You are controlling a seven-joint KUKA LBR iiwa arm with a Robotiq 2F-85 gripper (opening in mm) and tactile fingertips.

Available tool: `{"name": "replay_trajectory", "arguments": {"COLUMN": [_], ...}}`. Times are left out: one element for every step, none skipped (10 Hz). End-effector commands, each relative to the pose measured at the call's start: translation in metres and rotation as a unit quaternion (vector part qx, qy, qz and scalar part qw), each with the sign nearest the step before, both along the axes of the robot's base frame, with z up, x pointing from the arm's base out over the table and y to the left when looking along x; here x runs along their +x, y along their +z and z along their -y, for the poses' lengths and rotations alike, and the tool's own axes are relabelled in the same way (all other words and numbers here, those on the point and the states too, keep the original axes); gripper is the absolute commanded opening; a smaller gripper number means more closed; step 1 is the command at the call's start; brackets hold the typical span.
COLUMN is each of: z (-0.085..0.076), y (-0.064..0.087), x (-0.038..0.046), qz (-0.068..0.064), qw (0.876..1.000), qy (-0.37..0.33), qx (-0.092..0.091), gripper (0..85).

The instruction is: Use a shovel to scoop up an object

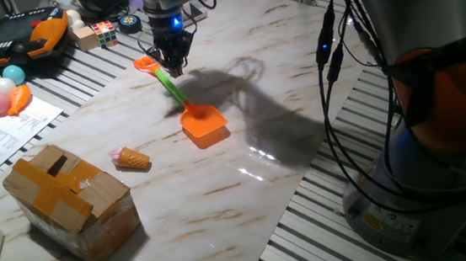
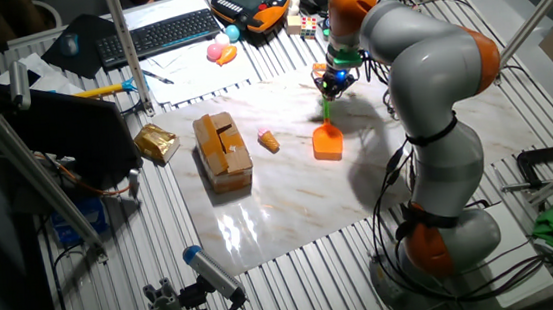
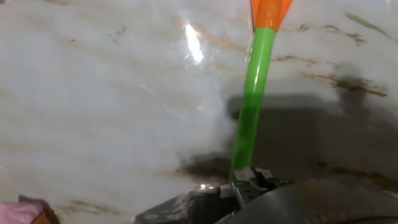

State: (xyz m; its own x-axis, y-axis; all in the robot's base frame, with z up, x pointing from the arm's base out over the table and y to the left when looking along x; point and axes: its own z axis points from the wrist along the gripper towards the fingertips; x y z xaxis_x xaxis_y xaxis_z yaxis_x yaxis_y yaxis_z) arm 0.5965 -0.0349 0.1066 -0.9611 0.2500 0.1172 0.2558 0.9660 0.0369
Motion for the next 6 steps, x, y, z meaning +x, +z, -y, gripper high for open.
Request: {"name": "replay_trajectory", "arguments": {"z": [0.0, 0.0, -0.001, 0.0, 0.0, 0.0], "y": [-0.002, -0.005, -0.006, -0.009, -0.011, -0.013], "x": [0.0019, 0.0029, 0.0038, 0.0047, 0.0059, 0.0068], "qz": [-0.001, 0.0, 0.001, 0.003, 0.003, 0.001], "qw": [1.0, 1.0, 1.0, 1.0, 1.0, 0.999], "qy": [-0.009, -0.011, -0.012, -0.015, -0.023, -0.034], "qx": [0.006, 0.006, 0.006, 0.006, 0.005, 0.006], "gripper": [0.7, 4.3, 17.3, 27.0, 37.0, 45.7]}}
